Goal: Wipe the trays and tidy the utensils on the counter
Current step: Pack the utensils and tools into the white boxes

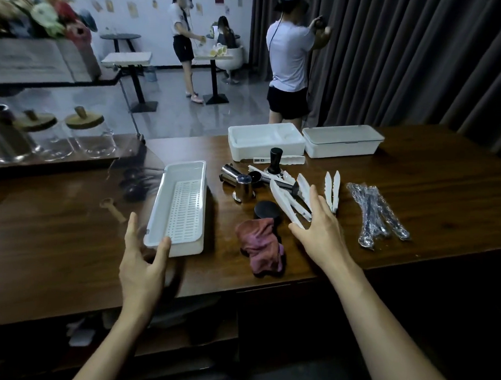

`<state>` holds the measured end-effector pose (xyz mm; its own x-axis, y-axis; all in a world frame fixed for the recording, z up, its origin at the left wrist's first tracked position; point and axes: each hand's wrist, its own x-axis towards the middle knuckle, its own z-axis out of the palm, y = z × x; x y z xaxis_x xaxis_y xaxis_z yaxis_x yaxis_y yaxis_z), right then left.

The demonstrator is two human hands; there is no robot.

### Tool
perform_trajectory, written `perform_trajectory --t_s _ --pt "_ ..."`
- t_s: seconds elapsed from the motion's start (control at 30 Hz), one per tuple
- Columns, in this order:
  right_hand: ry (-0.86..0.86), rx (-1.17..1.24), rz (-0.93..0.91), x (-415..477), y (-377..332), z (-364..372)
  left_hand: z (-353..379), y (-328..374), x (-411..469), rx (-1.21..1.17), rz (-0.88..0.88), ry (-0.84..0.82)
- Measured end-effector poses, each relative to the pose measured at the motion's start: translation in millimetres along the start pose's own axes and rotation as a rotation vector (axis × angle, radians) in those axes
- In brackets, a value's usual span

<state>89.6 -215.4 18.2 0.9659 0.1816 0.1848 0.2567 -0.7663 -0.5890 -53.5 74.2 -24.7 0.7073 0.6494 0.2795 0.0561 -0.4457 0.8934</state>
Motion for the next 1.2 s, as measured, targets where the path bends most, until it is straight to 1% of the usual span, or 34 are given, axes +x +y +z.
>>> perform_trajectory --t_s 0.27,0.4,0.5,0.73,0.93,1.07,1.2 --pt "-0.128 0.081 -0.232 20 -56 37 -2 -5 3 -0.043 -0.042 -0.031" --pt "-0.255 0.111 -0.319 42 -73 56 -3 0 6 -0.072 -0.053 -0.035" --pt "-0.335 0.134 -0.384 58 -84 69 -4 3 11 -0.069 -0.096 -0.004" --pt "-0.42 0.131 -0.607 89 -106 81 -18 -4 27 -0.049 -0.177 0.034" --pt "-0.465 0.106 -0.781 102 -128 94 -35 -1 36 -0.042 -0.151 -0.049" --pt "-0.591 0.05 -0.799 109 -148 100 -46 -6 48 -0.075 -0.159 -0.118" --pt "-0.869 -0.016 -0.647 108 -150 119 -53 -12 63 -0.107 -0.122 -0.179"
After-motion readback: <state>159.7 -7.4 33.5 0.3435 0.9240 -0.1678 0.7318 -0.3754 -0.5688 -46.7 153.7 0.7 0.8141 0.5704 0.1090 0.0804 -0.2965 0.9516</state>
